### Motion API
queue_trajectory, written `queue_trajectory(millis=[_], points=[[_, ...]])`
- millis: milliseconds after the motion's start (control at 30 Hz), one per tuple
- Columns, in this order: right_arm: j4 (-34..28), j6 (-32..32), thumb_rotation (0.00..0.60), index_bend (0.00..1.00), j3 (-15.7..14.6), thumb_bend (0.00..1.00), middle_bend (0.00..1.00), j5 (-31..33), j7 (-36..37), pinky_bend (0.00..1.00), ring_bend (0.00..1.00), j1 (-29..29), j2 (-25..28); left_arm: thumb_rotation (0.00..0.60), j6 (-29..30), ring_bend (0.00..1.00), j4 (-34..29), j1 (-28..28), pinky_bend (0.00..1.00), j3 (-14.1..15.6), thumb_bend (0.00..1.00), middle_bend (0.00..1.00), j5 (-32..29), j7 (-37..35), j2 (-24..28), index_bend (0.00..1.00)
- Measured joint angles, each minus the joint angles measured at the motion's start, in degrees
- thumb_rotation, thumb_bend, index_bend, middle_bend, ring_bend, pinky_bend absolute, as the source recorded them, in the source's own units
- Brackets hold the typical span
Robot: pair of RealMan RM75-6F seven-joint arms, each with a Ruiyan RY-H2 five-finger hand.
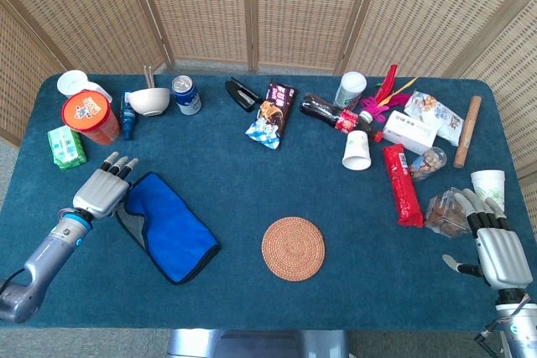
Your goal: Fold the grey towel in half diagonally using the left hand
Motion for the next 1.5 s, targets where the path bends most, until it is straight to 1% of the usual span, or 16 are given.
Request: queue_trajectory(millis=[367,867,1067,1167,1233,1300,1433,1500], points=[[-0.1,0.1,0.6,0.0,0.0,0.0,0.0,0.0,-0.2,0.0,0.0,0.0,0.0,0.6,1.0,0.0,1.0,1.4,0.04,0.0,0.47,0.0,1.8,-1.2,0.3,0.58],[-0.1,-0.4,0.6,0.0,-0.2,0.0,0.0,0.3,-1.5,0.0,0.0,0.2,-0.6,0.6,-0.3,0.0,5.6,2.5,0.04,-0.3,0.47,0.0,1.3,-1.1,-1.3,0.58],[-0.1,-0.7,0.6,0.0,-0.2,0.0,0.0,0.4,-1.8,0.0,0.0,0.3,-0.7,0.6,-0.9,0.0,6.9,2.8,0.04,-0.7,0.47,0.0,1.0,-1.5,-1.8,0.56],[-0.1,-0.8,0.6,0.0,-0.2,0.0,0.0,0.4,-1.9,0.0,0.0,0.4,-0.8,0.6,-1.1,0.0,7.3,2.9,0.04,-0.7,0.47,0.0,1.1,-1.6,-2.0,0.48],[-0.1,-0.8,0.6,0.0,-0.2,0.0,0.0,0.5,-2.0,0.0,0.0,0.4,-0.8,0.6,-1.2,0.0,7.3,3.0,0.04,-0.8,0.48,0.0,1.2,-2.0,-2.0,0.4],[-0.1,-0.9,0.6,0.0,-0.2,0.0,0.0,0.6,-2.1,0.0,0.0,0.4,-0.8,0.6,-1.3,0.0,7.4,3.1,0.04,-0.8,0.48,0.0,1.4,-2.3,-2.0,0.34],[-0.1,-0.9,0.6,0.0,-0.2,0.0,0.0,0.5,-2.1,0.0,0.0,0.4,-0.8,0.6,-1.5,0.0,7.2,3.2,0.04,-0.9,0.46,0.0,1.7,-2.8,-1.7,0.15],[-0.1,-0.9,0.6,0.0,-0.2,0.0,0.0,0.5,-2.1,0.0,0.0,0.4,-0.8,0.6,-1.4,0.0,7.0,3.3,0.04,-1.0,0.44,0.0,2.0,-3.2,-1.5,0.09]])
